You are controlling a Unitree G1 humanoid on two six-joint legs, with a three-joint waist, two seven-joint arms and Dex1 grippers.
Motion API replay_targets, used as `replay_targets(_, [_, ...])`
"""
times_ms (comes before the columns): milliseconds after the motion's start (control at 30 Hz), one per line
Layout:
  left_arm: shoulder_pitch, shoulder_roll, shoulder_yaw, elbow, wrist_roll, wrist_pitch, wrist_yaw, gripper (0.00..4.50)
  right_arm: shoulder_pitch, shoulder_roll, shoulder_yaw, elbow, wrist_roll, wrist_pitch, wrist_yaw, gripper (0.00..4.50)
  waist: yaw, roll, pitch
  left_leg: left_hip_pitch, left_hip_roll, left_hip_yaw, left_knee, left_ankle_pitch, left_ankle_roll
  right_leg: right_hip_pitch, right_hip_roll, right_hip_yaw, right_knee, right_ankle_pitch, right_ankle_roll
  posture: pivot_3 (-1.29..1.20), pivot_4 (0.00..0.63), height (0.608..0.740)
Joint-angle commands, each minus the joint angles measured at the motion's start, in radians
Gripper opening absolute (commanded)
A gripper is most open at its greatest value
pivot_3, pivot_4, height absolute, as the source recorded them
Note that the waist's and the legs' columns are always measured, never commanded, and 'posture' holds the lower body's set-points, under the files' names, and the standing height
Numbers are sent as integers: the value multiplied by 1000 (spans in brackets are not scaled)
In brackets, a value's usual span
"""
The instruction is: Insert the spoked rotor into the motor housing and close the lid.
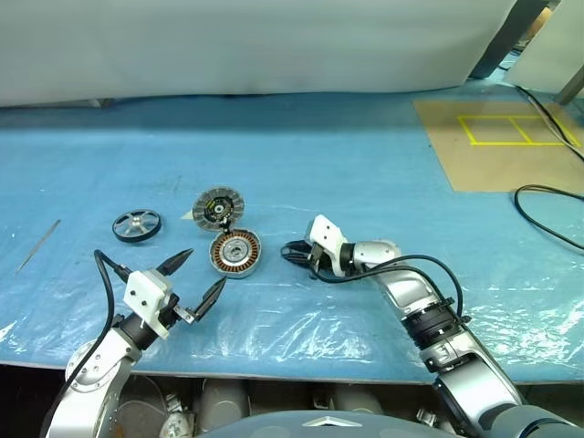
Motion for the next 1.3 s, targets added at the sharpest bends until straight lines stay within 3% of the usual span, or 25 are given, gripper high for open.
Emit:
replay_targets(33, [1,15,31,-26,-10,-9,-1,4500,-68,41,-68,-29,83,31,-3,599,-1,0,0,-1,0,0,0,0,0,-1,0,0,0,0,0,0,150,740])
replay_targets(200, [6,17,39,-26,-15,-13,-3,4500,-157,73,-58,-77,125,95,41,599,-1,0,0,-2,0,0,0,0,0,-2,0,0,1,0,0,0,150,740])
replay_targets(467, [21,7,41,-9,-9,-39,-6,4500,-205,91,92,-126,88,210,105,599,0,0,0,-3,0,-1,-1,0,0,-2,0,-1,0,0,0,0,150,740])
replay_targets(867, [49,-3,37,-39,-6,-38,12,4500,-283,166,180,62,-28,95,69,599,-1,0,0,-3,0,0,-1,1,-3,-3,0,-1,0,0,0,0,150,740])
replay_targets(1300, [70,-6,36,-56,-5,-35,29,4500,-306,192,176,177,-69,25,68,599,-1,0,0,-5,0,0,0,2,-3,-5,0,-1,1,0,0,0,150,740])
